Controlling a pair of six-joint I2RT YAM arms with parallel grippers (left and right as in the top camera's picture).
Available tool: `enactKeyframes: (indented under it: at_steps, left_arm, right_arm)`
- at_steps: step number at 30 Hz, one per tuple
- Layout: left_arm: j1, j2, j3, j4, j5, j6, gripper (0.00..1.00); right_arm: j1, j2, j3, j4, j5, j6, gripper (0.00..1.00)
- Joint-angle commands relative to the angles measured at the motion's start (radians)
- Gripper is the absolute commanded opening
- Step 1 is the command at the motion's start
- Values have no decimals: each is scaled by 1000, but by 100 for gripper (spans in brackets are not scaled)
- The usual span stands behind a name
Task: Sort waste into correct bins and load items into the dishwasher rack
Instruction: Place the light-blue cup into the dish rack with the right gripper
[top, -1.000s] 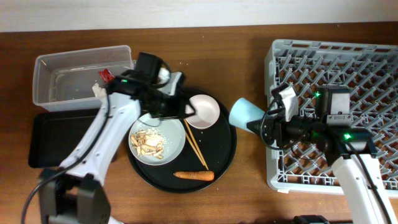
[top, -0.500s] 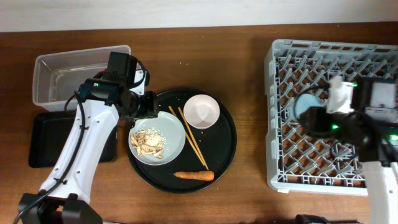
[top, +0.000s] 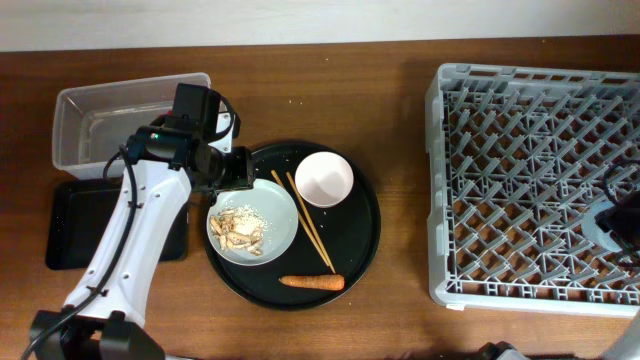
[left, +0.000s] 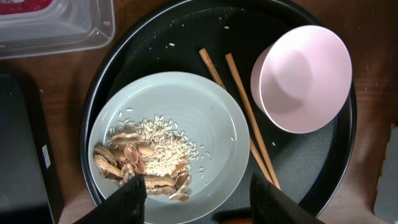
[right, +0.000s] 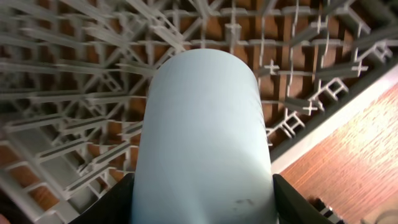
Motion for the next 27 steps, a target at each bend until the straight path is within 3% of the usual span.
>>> enactKeyframes:
  at_steps: [1, 4, 12, 19, 27]
  left_arm:
    - [5, -16, 16, -2, -8, 9, 53]
    - [5, -16, 16, -2, -8, 9, 53]
    - [5, -16, 16, -1, -8, 9, 58]
    - [5, -16, 16, -2, -8, 9, 59]
    - [5, -16, 16, -4, -8, 9, 60]
  right_arm:
    - [-35, 90, 16, -4, 9, 24, 8]
    - [-48, 180, 16, -4, 9, 27, 10]
    - [-48, 274, 18, -4, -8, 27, 60]
    - [-47, 244, 145, -81, -86, 27, 73]
    - [-27, 244, 182, -137, -158, 19, 73]
